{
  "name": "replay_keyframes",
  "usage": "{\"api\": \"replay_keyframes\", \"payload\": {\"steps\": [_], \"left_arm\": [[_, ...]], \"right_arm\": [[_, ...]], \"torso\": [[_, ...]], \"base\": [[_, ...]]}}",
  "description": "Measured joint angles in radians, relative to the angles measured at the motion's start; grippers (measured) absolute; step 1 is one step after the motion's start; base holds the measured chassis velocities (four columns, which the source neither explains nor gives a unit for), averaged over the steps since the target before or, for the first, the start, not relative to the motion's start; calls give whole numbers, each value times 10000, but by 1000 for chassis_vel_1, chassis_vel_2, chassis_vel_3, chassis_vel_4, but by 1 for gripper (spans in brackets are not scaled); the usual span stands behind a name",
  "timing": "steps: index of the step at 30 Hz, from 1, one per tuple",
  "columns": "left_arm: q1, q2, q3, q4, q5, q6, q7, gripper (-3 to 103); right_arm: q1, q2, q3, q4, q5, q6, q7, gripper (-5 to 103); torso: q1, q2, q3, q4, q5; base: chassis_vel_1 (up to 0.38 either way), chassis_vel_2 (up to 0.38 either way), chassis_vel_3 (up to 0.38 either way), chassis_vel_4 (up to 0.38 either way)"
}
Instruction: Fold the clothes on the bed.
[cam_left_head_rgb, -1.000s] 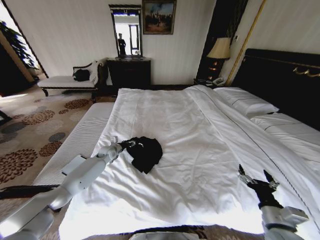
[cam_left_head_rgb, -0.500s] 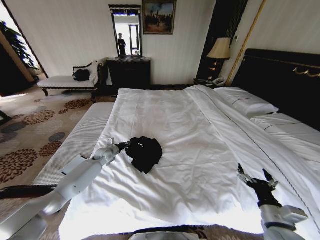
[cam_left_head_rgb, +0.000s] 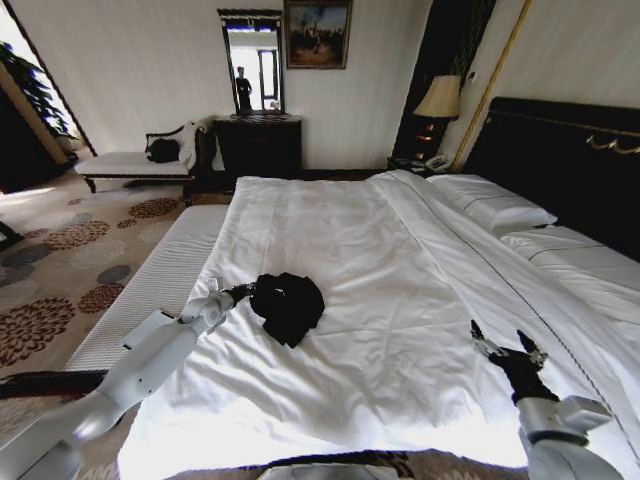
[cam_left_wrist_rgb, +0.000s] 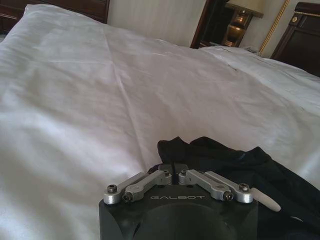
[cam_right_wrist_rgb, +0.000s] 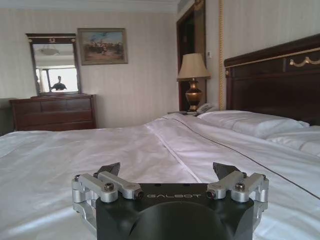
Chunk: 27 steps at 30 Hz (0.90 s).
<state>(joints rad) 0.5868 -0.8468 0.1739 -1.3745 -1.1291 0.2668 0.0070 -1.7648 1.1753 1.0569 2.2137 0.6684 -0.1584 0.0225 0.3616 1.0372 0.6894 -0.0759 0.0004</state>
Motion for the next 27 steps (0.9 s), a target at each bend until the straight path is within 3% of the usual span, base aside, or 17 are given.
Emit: {"api": "replay_keyframes", "payload": {"steps": [4, 5, 8, 10, 11, 13, 15, 19, 20, 24, 27], "left_arm": [[-33, -99, 7, -104, 15, 0, -2, 1], [-33, -99, 7, -104, 15, 0, -2, 1], [-107, -192, 46, -194, 3, 7, -2, 1], [-129, -202, 112, -302, -34, 27, -2, 1], [-129, -202, 112, -302, -34, 27, -2, 1], [-134, -199, 183, -347, -36, 39, -2, 1], [-138, -205, 208, -347, -36, 41, -6, 1], [-186, -314, 454, -370, -36, 55, -2, 1], [-186, -314, 454, -370, -36, 55, -2, 1], [-136, -405, 490, -370, -56, 56, -1, 1], [-89, -434, 478, -370, -50, 56, -1, 1]], "right_arm": [[967, -2383, -555, -214, 1757, -1019, -113, 100], [967, -2383, -555, -214, 1757, -1019, -113, 100], [1925, -3525, -1180, -568, 3070, -1494, -113, 100], [3012, -4507, -1983, -738, 4901, -2393, -12, 100], [3012, -4507, -1983, -738, 4901, -2393, -12, 100], [4095, -5062, -3116, -1226, 5982, -2963, 8, 100], [4595, -5188, -3655, -1526, 6229, -3109, 7, 100], [7510, -5200, -6777, -3455, 6874, -3476, 7, 100], [7510, -5200, -6777, -3455, 6874, -3476, 7, 100], [9534, -4558, -9020, -4776, 6848, -3555, -24, 100], [10416, -4226, -9793, -5401, 6758, -3556, -23, 100]], "torso": [[1, -1, 1, 10, -3], [1, -1, 1, 10, -3], [2, -1, 2, 0, 1], [2, -1, 1, 0, -4], [2, -1, 1, 0, -4], [1, -1, 1, 5, -4], [0, -1, 1, 4, -2], [3, -2, 2, 3, -4], [3, -2, 2, 3, -4], [2, -2, 2, 1, -4], [2, -2, 1, 7, -6]], "base": [[0, 0, 0, 0], [0, 0, 0, 0], [0, 0, 0, 0], [0, 0, 0, 0], [0, 0, 0, 0], [0, 0, 0, 0], [0, 0, 0, 0], [0, 0, 0, 0], [0, 0, 0, 0], [0, 0, 0, 0], [0, 0, 0, 0]]}}
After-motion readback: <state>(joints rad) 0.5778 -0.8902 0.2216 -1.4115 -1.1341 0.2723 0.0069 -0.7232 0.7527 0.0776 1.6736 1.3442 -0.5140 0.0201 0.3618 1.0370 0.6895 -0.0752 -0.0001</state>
